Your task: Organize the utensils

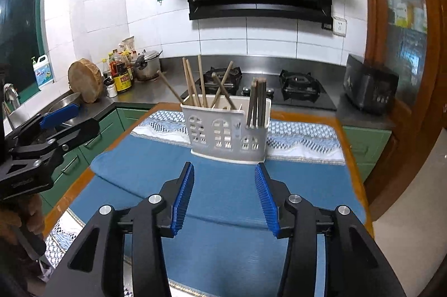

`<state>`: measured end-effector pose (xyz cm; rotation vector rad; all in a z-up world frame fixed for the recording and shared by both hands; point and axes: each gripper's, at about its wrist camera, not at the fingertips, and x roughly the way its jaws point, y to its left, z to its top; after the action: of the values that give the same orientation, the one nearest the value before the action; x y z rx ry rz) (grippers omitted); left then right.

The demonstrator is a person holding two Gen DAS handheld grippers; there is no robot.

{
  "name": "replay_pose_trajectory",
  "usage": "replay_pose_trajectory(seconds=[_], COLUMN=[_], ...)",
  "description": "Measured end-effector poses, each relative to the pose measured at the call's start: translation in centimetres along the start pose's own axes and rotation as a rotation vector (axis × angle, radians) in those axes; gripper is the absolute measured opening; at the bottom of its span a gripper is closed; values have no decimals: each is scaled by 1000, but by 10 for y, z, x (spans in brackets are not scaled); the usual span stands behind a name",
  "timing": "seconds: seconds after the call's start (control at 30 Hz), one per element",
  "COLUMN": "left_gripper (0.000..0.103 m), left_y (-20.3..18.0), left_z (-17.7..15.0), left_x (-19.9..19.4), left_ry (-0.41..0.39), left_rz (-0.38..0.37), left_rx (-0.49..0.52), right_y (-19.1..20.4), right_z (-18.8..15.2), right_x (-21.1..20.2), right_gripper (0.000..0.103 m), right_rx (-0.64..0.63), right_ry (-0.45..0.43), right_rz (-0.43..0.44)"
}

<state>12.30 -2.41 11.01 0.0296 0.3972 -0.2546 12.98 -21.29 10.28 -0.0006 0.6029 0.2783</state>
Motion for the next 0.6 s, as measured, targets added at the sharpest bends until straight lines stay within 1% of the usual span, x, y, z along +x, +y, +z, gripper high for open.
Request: replay_pose_trajectory(seconds=[0.17, 0.2, 0.23, 0.33, 0.4, 0.47, 0.6], left_gripper=[98, 98, 98, 98, 98, 98, 98], left_y=[-7, -7, -8, -8, -9, -9, -3], left_z=[-16, -20, -22, -31, -37, -44, -54], left_x=[-15, -17, -18, -21, -23, -25, -28], left_ry=[-14, -13, -11, -10, -11, -10, 7], left_rz=[6, 2, -2, 1, 22, 43, 37], left_rx=[-8, -14, -19, -32, -31, -31, -70], right_y=[0, 0, 1, 6, 8, 11, 14], right_z=[-23, -26, -30, -42, -47, -53, -65], right_x=[-8, -10, -11, -18, -20, -23, -26], right_gripper=[47, 57, 63, 63, 63, 66, 69], right_rx=[43, 50, 55, 36, 33, 22, 14], right_ry=[0, 0, -2, -12, -15, -21, -27], right_rz=[16, 16, 9, -31, -47, -79, -108])
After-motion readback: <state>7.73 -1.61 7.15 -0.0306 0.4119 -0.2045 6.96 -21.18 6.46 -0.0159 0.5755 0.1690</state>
